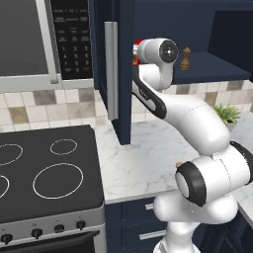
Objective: There are various items on the counter. Only move the condiments/shakers into the cabinet.
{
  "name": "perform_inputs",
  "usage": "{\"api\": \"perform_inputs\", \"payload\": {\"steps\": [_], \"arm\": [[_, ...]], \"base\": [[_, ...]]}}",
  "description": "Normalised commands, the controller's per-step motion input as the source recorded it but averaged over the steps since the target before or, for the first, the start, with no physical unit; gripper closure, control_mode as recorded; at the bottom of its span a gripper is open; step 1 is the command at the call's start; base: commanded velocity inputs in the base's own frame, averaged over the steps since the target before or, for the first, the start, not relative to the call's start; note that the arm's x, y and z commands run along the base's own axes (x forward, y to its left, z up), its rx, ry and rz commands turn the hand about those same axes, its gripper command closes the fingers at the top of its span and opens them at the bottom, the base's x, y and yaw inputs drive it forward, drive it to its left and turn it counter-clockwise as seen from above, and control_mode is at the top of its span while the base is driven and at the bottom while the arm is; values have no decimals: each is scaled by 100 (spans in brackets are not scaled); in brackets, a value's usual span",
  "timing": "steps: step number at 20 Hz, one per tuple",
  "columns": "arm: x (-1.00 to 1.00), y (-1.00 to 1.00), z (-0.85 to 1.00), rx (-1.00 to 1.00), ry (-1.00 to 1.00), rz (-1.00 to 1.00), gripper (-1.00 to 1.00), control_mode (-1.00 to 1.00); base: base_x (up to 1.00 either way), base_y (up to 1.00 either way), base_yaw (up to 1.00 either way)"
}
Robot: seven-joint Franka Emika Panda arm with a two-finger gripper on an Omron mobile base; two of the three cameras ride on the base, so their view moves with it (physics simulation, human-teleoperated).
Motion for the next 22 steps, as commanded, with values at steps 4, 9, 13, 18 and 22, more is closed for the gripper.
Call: {"api": "perform_inputs", "payload": {"steps": [4,9,13,18,22], "arm": [[14,0,-42,-2,1,0,100,-100],[0,0,-52,-1,0,0,100,-100],[25,0,-16,0,0,0,100,-100],[54,7,-5,0,0,0,100,-100],[43,10,-15,0,0,0,100,-100]], "base": [[0,0,0],[0,0,0],[0,0,0],[0,0,0],[0,0,0]]}}
